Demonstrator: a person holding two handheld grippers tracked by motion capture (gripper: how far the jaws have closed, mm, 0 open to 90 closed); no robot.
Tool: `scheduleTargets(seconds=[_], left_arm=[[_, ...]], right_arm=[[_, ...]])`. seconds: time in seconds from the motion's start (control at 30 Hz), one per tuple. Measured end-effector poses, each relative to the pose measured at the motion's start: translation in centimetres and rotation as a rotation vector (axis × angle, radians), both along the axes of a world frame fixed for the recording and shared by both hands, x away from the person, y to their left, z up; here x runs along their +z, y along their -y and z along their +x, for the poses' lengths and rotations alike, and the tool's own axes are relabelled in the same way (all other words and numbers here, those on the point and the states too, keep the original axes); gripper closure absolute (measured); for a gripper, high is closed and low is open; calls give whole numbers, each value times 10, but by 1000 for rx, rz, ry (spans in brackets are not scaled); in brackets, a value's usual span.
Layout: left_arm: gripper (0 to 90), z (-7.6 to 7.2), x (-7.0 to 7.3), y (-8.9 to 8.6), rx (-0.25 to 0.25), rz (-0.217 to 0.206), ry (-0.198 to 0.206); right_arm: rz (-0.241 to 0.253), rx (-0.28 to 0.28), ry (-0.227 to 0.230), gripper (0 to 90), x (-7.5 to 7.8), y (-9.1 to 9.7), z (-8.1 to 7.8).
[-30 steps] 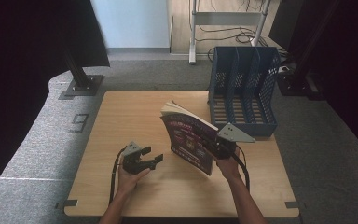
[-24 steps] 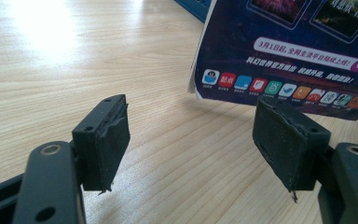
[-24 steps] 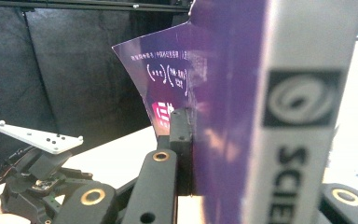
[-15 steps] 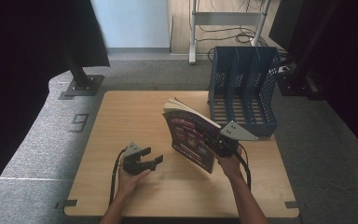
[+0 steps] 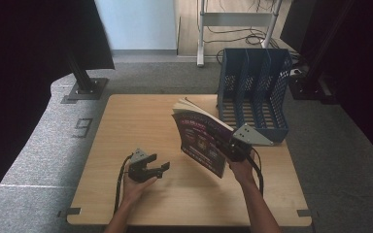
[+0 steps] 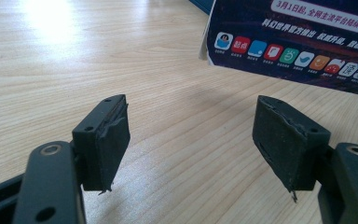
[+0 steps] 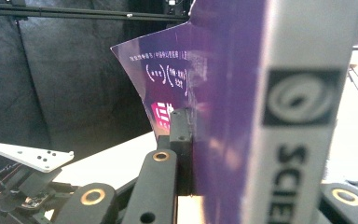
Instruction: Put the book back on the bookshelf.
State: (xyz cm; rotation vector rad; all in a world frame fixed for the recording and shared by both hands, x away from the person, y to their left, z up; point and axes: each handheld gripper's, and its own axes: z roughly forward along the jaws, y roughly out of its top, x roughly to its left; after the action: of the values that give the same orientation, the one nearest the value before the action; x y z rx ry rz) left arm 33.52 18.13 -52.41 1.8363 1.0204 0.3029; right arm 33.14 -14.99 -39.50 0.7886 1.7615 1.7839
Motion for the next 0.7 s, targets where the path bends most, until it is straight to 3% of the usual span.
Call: scheduleTargets(seconds=[0.7], left_arm=[[280, -1, 4, -9, 30, -23, 4]], right_arm=[[48, -41, 12, 813, 15, 12, 6]])
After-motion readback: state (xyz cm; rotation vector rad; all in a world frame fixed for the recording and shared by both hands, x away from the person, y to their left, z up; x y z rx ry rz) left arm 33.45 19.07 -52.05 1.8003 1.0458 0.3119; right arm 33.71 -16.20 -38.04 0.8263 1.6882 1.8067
